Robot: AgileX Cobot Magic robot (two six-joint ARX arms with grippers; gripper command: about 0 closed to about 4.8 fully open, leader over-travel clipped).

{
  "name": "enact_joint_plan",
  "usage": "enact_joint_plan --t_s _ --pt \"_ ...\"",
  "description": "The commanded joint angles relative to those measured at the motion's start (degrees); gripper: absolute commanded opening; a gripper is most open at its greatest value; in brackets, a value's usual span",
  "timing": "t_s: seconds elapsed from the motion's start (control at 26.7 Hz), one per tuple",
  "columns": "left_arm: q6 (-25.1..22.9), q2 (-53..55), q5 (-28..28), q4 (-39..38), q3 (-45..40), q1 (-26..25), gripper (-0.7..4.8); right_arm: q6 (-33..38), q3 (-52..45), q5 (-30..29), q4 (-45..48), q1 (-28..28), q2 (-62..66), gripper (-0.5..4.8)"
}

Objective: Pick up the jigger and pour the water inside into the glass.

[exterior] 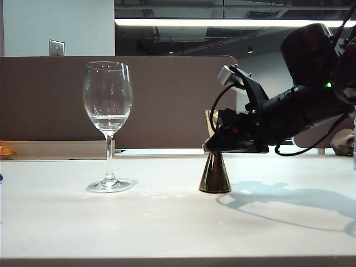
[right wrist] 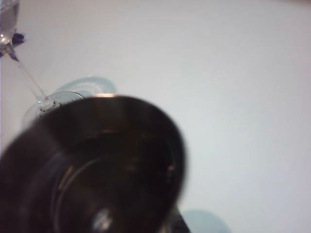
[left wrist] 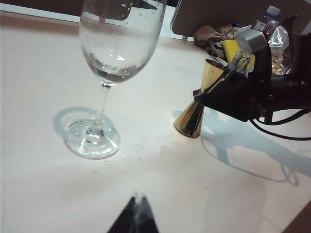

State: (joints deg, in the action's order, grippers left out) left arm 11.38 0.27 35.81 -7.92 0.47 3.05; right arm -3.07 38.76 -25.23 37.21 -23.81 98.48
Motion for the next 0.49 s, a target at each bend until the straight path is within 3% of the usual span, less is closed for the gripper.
enact_joint_plan --t_s 0.04,0.11,0.22,0.34,0.49 --pt "-0.44 0.04 0.22 -0.07 -0.02 -0.09 -0.05 0.07 0.04 -0.2 0.37 -0.09 -0.07 1.32" --pt "-0.42 0.07 0.22 -0.07 -0.02 -0.09 -0.05 0.07 0.04 -0.2 0.37 -0.09 -0.07 0.96" --pt "-0.42 0.04 0.22 -0.07 -0.02 -0.09 -0.05 0.07 0.04 -0.15 0.37 -0.09 -0.07 0.92" --pt "-0.42 0.04 0.22 -0.07 -0.02 -0.09 -0.05 0.07 0.11 -0.17 0.35 -0.09 -0.2 0.43" --pt "-0.42 0.07 0.22 -0.07 -0.02 -0.09 -0.05 0.07 1.2 -0.2 -1.33 -0.09 -0.94 0.35"
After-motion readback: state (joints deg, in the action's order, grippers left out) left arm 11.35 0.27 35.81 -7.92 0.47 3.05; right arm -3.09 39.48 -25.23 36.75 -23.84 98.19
